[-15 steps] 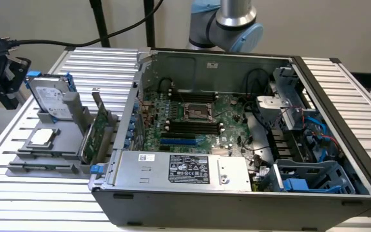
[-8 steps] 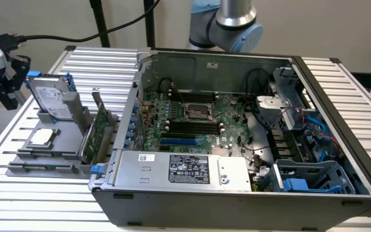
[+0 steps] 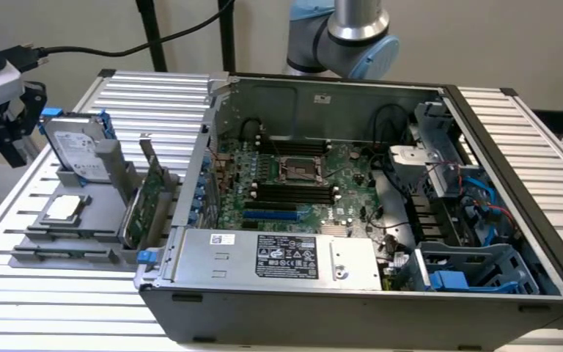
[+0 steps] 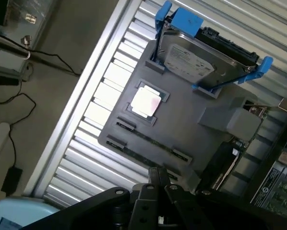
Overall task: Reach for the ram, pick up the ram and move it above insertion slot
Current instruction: 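Pick up the ram and move it above insertion slot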
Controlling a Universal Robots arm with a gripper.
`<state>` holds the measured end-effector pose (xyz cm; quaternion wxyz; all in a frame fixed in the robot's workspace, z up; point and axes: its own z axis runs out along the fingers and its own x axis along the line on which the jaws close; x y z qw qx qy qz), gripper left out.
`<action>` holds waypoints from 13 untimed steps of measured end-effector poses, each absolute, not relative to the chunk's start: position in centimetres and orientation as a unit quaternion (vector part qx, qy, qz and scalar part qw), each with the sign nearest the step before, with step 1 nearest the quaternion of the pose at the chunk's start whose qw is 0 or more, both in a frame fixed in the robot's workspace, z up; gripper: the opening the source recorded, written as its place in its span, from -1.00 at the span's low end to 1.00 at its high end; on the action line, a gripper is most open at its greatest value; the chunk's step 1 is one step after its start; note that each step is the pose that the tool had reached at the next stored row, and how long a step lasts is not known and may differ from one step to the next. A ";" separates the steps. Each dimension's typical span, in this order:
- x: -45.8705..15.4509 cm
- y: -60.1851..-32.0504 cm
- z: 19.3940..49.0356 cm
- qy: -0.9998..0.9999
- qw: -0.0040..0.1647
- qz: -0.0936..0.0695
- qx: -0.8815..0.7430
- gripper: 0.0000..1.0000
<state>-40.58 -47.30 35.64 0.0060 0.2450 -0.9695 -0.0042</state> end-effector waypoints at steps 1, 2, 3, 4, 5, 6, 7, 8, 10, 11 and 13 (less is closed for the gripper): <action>-40.6 -47.3 35.6 -0.967 0.006 -0.004 0.254 -0.79; -40.6 -47.3 35.6 -0.965 0.006 -0.004 0.262 -0.79; -40.6 -47.3 35.6 -0.963 0.006 -0.004 0.271 -0.79; -40.6 -47.3 35.6 -0.960 0.006 -0.004 0.280 -0.79; -40.6 -47.3 35.6 -0.957 0.006 -0.004 0.288 -0.79; -40.6 -47.3 35.6 -0.955 0.006 -0.004 0.297 -0.79; -40.6 -47.3 35.6 -0.952 0.006 -0.004 0.306 -0.79; -40.6 -47.3 35.6 -0.949 0.006 -0.004 0.315 -0.79; -40.6 -47.3 35.6 -0.943 0.006 -0.004 0.332 -0.79; -40.6 -47.3 35.6 -0.940 0.006 -0.004 0.340 -0.79; -40.6 -47.3 35.6 -0.934 0.006 -0.003 0.357 -0.79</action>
